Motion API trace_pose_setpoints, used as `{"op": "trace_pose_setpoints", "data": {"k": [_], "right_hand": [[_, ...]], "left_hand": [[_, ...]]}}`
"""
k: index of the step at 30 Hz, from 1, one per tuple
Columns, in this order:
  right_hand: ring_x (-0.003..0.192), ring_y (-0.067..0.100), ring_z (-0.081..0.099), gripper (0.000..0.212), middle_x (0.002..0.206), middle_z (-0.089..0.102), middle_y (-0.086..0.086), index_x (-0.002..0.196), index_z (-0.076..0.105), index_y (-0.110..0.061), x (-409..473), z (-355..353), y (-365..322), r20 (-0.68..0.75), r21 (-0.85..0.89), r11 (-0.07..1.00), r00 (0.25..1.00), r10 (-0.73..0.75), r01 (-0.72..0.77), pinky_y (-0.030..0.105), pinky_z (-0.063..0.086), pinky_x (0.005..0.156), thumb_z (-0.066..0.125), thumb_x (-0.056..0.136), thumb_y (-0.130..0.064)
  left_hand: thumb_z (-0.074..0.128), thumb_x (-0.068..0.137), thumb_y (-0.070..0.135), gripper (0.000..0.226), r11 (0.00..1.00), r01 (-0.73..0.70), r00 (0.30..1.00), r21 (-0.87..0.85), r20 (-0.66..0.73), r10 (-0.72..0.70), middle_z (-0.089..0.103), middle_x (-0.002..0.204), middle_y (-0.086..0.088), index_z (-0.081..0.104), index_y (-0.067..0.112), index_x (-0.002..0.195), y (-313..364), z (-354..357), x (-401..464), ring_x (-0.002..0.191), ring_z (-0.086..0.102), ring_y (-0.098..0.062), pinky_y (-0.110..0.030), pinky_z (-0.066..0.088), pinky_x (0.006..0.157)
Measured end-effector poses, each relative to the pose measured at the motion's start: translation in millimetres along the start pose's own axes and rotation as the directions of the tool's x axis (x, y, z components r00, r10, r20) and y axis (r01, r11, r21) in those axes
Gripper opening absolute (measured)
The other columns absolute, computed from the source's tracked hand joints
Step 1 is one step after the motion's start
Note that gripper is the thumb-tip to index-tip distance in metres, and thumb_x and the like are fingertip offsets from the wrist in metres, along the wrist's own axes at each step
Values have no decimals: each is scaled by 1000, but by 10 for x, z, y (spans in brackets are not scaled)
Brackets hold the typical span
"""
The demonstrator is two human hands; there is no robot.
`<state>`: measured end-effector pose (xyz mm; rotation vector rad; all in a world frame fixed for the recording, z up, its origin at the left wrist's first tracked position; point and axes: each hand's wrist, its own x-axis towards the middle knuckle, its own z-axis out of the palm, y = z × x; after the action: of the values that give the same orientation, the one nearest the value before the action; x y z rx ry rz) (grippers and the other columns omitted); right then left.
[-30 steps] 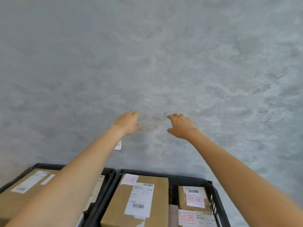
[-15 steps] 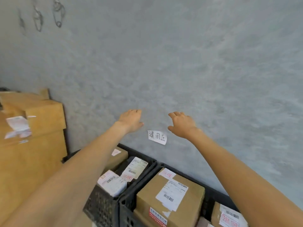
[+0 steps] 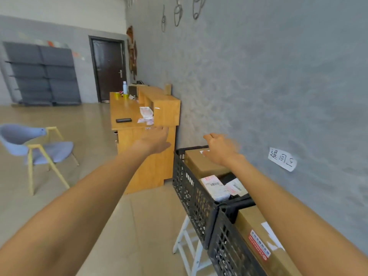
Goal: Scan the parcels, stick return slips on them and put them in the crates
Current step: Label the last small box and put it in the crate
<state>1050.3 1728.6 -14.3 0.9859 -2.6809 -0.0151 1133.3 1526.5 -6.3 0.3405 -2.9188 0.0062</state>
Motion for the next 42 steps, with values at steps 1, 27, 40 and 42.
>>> {"op": "trace_pose_setpoints", "data": {"k": [1,27,40,42], "right_hand": [[130,30,41,49,144,43,11,142,38,-11,88,18,-158,6,1,1000,1000,-28,28,42,41,102,51,97,-23],[128,26,42,47,140,46,7,139,41,-12,4086,751,-3821,-48,66,929,931,-361,364,37,40,91,47,98,-33],[120,25,46,36,131,50,7,128,46,-13,6998,1424,-4799,-111,73,892,893,-437,446,36,42,92,51,96,-29],[120,25,46,37,131,51,7,129,47,-12,7424,1450,-4961,-139,88,887,888,-439,453,38,43,92,51,96,-30]], "left_hand": [[51,98,38,62,999,48,999,4,3,-48,40,147,-15,29,6,147,-187,16,-42,133,40,-33,-43,41,99],[52,97,39,56,919,369,929,139,-50,-366,43,143,-12,37,8,142,-4916,262,1088,132,36,-31,-35,31,106],[54,96,36,56,877,459,888,141,-42,-458,44,143,-12,37,7,141,-7044,583,3162,132,36,-31,-38,36,104],[53,97,36,57,876,465,885,125,-71,-460,42,144,-11,36,8,143,-7355,564,3445,134,35,-30,-38,36,104]]}}
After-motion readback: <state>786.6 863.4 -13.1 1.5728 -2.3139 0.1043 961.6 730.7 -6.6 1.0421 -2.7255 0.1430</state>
